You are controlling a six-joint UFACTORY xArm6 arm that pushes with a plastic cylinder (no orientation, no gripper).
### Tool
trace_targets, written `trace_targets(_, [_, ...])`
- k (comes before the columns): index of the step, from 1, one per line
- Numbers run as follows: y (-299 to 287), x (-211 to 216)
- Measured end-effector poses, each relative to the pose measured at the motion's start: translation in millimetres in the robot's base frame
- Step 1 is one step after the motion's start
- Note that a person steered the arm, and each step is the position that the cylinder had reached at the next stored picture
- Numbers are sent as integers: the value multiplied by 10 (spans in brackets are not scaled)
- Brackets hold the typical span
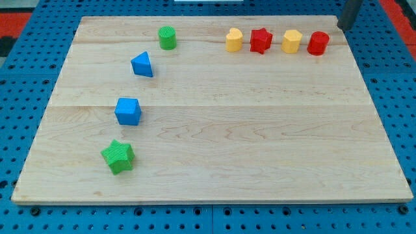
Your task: Place the arm on top of the red circle
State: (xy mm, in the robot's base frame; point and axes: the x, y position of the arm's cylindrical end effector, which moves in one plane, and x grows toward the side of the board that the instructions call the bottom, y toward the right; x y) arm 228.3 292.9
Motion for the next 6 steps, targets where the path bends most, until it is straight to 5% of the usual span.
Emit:
trace_targets(3, [-567, 138])
trace_targets(6, [-471, 138])
